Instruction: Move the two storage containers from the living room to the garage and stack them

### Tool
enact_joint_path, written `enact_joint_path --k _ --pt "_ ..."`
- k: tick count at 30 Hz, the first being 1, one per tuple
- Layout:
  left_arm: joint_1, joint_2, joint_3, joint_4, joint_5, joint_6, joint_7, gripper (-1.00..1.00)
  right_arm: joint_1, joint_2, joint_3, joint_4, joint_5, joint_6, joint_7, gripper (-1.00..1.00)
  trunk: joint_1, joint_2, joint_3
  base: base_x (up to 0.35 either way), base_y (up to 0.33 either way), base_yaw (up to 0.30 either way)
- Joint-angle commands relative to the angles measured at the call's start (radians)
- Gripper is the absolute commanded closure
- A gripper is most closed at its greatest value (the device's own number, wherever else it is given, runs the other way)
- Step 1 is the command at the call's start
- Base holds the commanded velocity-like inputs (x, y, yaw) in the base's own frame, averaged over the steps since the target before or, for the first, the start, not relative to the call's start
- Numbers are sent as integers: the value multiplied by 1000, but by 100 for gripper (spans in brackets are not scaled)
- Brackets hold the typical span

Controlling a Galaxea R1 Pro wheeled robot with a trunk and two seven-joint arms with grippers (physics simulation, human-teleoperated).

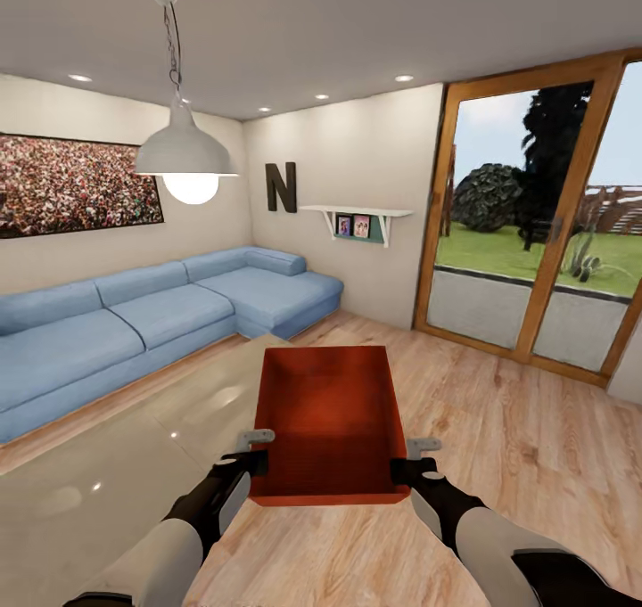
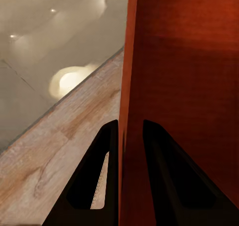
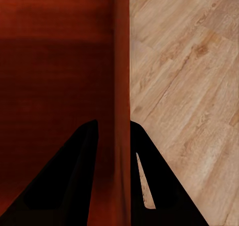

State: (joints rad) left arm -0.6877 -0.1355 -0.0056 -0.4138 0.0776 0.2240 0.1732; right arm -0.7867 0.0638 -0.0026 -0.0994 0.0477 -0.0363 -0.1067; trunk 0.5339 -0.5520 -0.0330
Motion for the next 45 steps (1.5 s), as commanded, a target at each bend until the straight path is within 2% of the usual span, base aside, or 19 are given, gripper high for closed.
enact_joint_path --k 1,45 --pt "0 19 -11 0 -7 8 31 100 -2 1 -28 -11 3 -2 1 100 0 -2 -1 0 0 300" --pt "0 17 -11 1 -7 8 31 100 -2 -2 -28 -11 3 -1 -1 100 0 -2 37 0 0 278"
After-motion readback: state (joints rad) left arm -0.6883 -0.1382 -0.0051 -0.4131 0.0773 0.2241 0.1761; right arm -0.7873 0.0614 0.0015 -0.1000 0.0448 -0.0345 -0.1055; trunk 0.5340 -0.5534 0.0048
